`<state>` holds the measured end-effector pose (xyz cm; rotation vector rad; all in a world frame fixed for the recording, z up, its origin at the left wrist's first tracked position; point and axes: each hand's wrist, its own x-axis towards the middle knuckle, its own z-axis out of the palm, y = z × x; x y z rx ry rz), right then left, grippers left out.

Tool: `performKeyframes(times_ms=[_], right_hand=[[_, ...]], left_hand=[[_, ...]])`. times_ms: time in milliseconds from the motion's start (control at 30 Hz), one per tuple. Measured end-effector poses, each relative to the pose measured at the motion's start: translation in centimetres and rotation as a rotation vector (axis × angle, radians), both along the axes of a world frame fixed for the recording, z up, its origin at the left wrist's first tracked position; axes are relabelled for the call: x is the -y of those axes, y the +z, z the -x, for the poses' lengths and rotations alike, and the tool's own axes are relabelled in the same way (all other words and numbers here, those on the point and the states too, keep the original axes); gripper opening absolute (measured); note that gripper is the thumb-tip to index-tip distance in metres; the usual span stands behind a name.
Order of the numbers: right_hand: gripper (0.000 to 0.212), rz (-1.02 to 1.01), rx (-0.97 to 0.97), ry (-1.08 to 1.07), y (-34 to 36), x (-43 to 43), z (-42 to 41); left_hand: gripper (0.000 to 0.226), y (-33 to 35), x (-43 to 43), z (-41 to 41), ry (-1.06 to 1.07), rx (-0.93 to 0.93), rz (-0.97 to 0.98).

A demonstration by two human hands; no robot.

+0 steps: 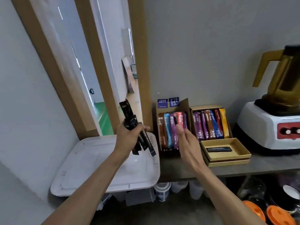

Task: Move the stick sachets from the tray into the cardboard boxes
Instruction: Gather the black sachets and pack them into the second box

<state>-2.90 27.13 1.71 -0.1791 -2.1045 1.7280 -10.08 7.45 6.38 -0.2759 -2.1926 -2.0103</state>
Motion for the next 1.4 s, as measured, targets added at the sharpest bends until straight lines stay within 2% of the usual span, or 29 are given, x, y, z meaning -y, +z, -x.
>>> performKeyframes(times_ms=[67, 133, 233, 300, 433, 533, 933, 1067, 1233, 1400], right_hand=[[0.053, 0.066, -0.002, -0.039, -0.3, -3.6, -0.8], [0.041, 0.023, 0.007, -0.080, -0.3, -7.3, -0.9], [0.024, 0.062, 0.016, 0.022, 0.3, -12.7, -1.5], [0.026, 0.104, 0.012, 0.145, 0.9, -16.3, -2.0], [0.032, 0.113, 0.024, 0.318, 1.0, -21.8, -2.3], [0.032, 0.109, 0.036, 0.374, 1.0, -24.4, -2.5], [0.025, 0.162, 0.148, 0.461, -1.0, -26.9, -1.9], [0.022, -0.034, 0.141, 0.383, -0.6, -27.0, -1.2], [0.018, -0.148, 0.102, 0.118, 0.2, -27.9, 2.0], [0.017, -0.352, 0.178, 0.006, -0.2, -28.2, 5.3]], left_hand=[[0.008, 0.5, -3.3, -0.3, -0.053, -0.027, 0.026], [0.006, 1.0, -7.0, -0.6, -0.081, -0.040, 0.047], [0.022, 1.4, -12.1, -0.9, -0.113, -0.065, 0.137], [0.024, 1.4, -15.4, -1.1, -0.102, -0.057, 0.192], [0.027, 1.3, -20.9, -1.7, -0.036, -0.009, 0.179], [0.033, 1.6, -23.4, -2.3, 0.006, 0.008, 0.157], [0.019, 0.6, -26.3, -2.2, 0.070, 0.014, 0.191], [0.020, 1.1, -27.7, -1.9, 0.057, 0.014, 0.179], [0.025, 3.1, -28.3, -1.0, 0.051, 0.030, 0.125], [0.028, 3.1, -27.6, -0.7, 0.006, 0.116, 0.103]])
